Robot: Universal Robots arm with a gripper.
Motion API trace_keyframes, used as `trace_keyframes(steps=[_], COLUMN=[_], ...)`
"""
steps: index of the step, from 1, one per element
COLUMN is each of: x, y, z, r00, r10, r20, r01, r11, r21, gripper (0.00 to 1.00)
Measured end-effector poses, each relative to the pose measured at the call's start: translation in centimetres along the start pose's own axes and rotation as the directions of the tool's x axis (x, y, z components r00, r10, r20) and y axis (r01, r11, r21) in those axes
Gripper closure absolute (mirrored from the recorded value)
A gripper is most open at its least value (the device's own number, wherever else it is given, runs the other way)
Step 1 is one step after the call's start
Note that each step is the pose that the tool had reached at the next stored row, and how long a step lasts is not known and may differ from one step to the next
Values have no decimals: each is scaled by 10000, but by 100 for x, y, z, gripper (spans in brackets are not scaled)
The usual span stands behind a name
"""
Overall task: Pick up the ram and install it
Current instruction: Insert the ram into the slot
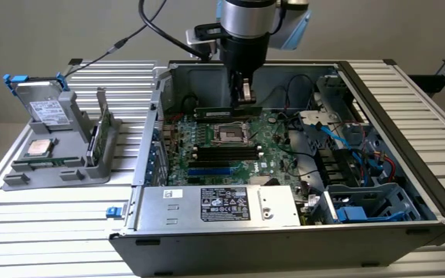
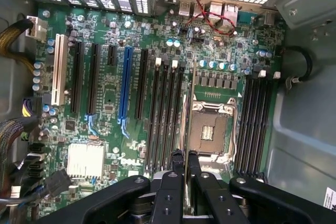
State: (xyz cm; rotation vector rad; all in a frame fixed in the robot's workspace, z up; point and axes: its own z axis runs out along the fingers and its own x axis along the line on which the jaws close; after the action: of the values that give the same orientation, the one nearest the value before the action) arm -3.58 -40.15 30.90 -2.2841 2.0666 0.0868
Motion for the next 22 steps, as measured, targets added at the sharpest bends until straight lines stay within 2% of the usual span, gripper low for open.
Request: trace_keyframes(steps=[4,7,14,22], x=[-2,1,-4,-21], y=[9,9,9,0], z=[71,109,173,259], r00=[9999,9996,9987,9975], r10=[149,262,406,438], r20=[-17,-74,-307,-546], r01=[-149,-262,-408,-445], r11=[9999,9997,9992,9989], r21=[11,13,-46,-110], gripper=[86,86,86,86])
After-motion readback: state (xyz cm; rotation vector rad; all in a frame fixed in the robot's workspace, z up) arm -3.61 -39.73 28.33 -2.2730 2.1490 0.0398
